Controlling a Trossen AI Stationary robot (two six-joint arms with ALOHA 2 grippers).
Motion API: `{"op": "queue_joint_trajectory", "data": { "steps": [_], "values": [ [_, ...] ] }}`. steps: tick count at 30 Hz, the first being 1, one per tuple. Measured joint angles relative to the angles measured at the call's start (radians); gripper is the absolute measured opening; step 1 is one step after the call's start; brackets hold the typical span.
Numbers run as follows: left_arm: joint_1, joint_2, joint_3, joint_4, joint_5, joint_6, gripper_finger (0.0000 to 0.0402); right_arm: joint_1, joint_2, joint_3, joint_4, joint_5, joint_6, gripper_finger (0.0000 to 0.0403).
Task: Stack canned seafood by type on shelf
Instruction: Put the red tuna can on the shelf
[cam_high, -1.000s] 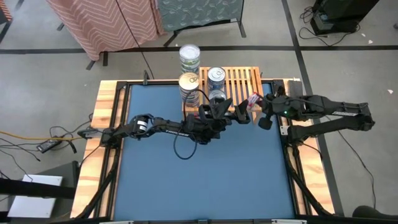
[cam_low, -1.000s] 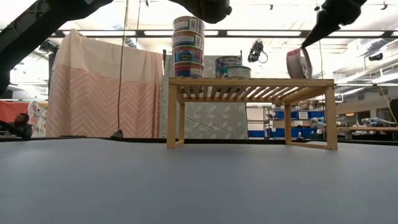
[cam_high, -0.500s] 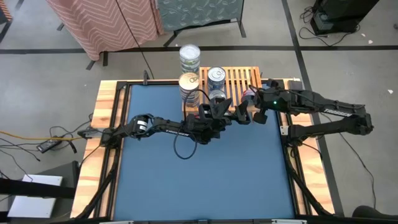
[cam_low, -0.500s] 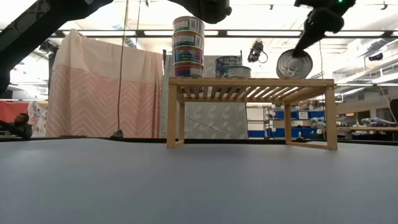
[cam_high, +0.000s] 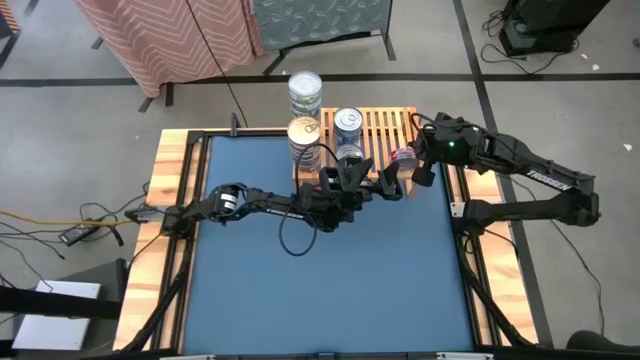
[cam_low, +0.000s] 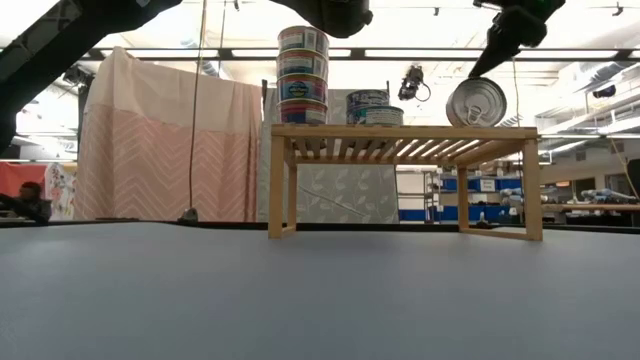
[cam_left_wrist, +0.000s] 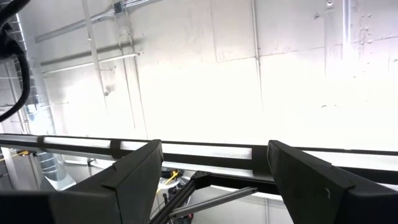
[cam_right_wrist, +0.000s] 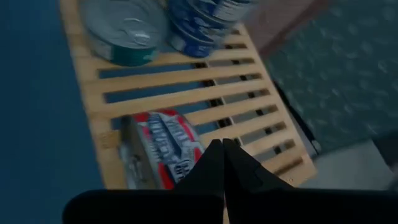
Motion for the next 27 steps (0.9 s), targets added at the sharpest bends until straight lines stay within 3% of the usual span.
{"op": "queue_joint_trajectory", "data": {
  "steps": [6, 9, 12, 16, 21, 24, 27],
  "values": [
    [0.0, 0.0, 0.0, 0.0, 0.014, -0.007, 0.0296, 0.04, -0.074, 0.057, -0.002, -0.15, -0.06, 0.0001],
    [0.0, 0.0, 0.0, 0.0, 0.02, -0.007, 0.0296, 0.065, -0.11, 0.085, -0.025, -0.156, -0.133, 0.0019],
    [0.003, 0.0, 0.0, 0.0, 0.019, -0.006, 0.0296, 0.071, -0.115, 0.093, -0.099, -0.156, -0.195, 0.0062],
    [0.01, -0.001, 0.0, 0.0, 0.026, 0.003, 0.0296, 0.063, -0.061, 0.093, -0.182, -0.123, -0.153, 0.014],
    [0.018, -0.001, 0.0, 0.0, 0.024, 0.006, 0.0296, 0.052, 0.026, 0.093, -0.179, -0.067, -0.151, 0.023],
    [0.02, -0.001, 0.0, 0.0, 0.022, 0.015, 0.0296, 0.051, 0.068, 0.1, -0.179, -0.013, -0.16, 0.027],
    [0.02, -0.001, 0.0, 0.0, 0.018, 0.024, 0.0296, 0.038, 0.098, 0.101, -0.196, -0.025, -0.163, 0.0297]
  ]
}}
